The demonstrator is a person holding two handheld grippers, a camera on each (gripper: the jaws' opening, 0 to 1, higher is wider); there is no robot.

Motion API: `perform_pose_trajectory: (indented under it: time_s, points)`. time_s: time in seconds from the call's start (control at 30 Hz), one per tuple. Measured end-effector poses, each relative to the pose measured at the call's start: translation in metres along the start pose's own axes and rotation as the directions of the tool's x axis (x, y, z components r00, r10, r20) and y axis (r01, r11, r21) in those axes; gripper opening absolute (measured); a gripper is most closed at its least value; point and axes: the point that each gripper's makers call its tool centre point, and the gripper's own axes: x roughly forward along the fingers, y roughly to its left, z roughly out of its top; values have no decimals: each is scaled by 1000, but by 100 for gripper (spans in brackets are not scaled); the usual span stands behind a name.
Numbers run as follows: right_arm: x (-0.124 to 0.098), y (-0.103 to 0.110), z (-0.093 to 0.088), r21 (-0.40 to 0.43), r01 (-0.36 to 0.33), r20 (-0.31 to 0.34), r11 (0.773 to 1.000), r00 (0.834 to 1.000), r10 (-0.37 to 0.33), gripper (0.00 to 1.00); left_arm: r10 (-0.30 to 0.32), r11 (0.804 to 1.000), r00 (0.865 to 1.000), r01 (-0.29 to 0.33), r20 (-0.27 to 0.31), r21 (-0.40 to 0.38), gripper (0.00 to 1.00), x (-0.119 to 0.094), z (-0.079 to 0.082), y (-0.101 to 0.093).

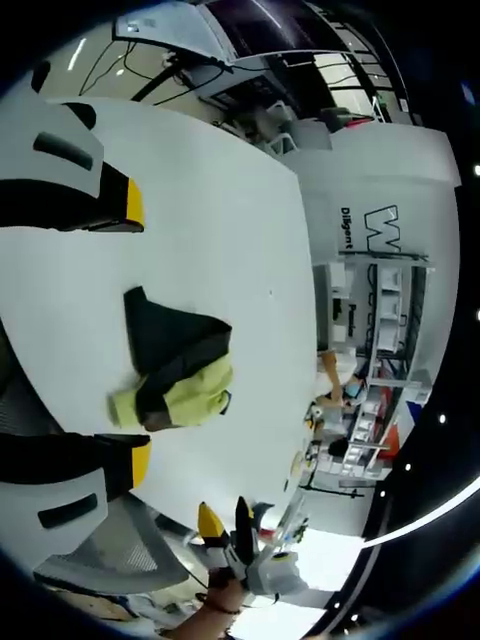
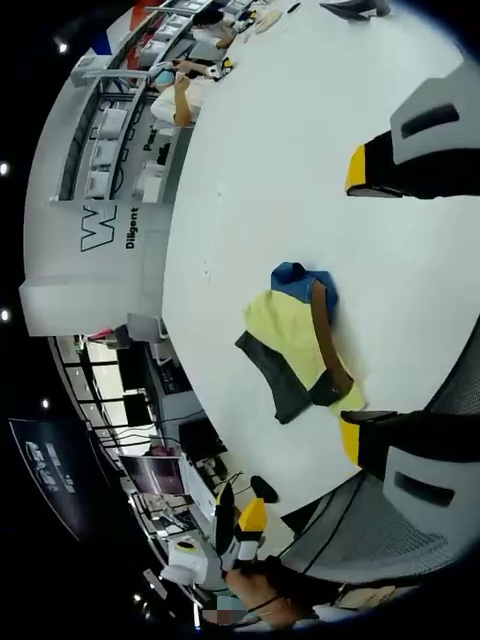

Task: Fold the garment on the visible template until the final outline fits inside the template.

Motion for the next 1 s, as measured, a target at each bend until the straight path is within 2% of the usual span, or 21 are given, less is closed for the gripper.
perform_pose_trajectory:
  time_s: [0.37,0.77,1.0]
  points:
    - [-2,-3,4,-14,9,23,1000,1000,-8,83,-9,1000,1000,9,16,8,82,-1,4,-2]
    - [-3,-5,0,-18,16,13,1000,1000,-15,83,-15,1000,1000,15,15,25,81,1,5,-4]
    - [-3,-3,-1,-67,19,5,998,1000,-19,83,-10,999,1000,9,29,52,79,1,7,-4]
